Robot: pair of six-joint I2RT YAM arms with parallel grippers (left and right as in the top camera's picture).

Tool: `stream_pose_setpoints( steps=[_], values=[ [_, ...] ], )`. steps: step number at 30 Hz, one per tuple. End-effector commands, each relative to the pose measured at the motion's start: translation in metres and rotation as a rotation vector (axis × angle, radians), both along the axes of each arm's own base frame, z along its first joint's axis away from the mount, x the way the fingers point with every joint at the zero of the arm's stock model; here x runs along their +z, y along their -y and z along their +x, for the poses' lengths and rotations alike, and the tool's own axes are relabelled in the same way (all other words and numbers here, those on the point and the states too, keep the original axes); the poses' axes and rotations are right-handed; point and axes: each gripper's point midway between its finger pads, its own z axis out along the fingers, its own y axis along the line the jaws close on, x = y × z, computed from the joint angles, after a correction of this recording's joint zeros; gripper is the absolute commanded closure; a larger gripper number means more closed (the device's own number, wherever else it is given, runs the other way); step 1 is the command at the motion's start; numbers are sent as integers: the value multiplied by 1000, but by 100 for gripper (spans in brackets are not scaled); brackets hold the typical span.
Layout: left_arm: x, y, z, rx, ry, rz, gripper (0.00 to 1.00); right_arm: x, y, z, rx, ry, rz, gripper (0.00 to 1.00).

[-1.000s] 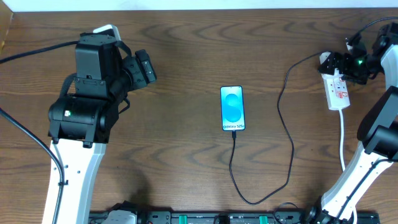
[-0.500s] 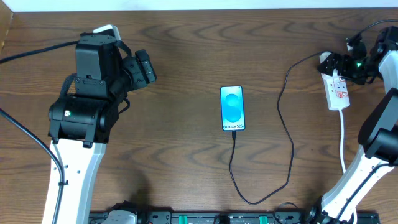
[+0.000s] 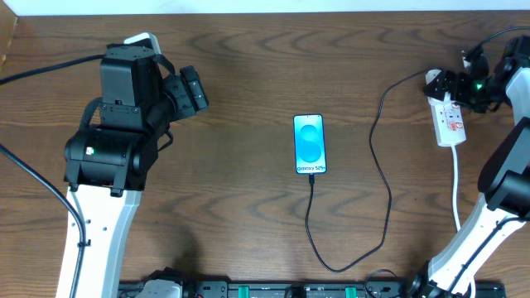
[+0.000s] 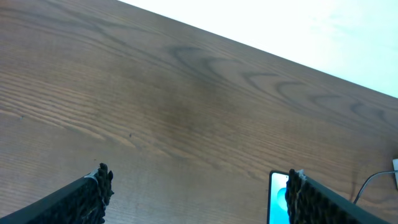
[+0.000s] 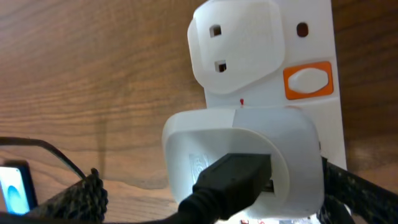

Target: Plug charger to phone and switch on socket

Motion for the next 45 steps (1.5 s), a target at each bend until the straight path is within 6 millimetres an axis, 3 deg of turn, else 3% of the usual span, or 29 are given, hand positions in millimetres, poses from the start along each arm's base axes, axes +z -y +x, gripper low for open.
stream_pose_setpoints(
  steps=[1,8,18,26,38,45],
  values=[
    [-2,-2,1,-2,-5,20,10,-9,-29,-8,10,-70,176,1],
    [-2,-2,1,-2,-5,20,10,11,1,0,-27,-29,128,1],
    [-2,-2,1,-2,-5,20,10,11,-2,0,-11,-31,125,1],
    [-2,-2,1,-2,-5,20,10,3,-17,-3,15,-54,127,1],
    [-2,-2,1,-2,-5,20,9,-1,-65,-11,113,-101,179,1],
    [-2,-2,1,-2,-5,20,10,1,-60,-9,92,-99,177,1]
  ],
)
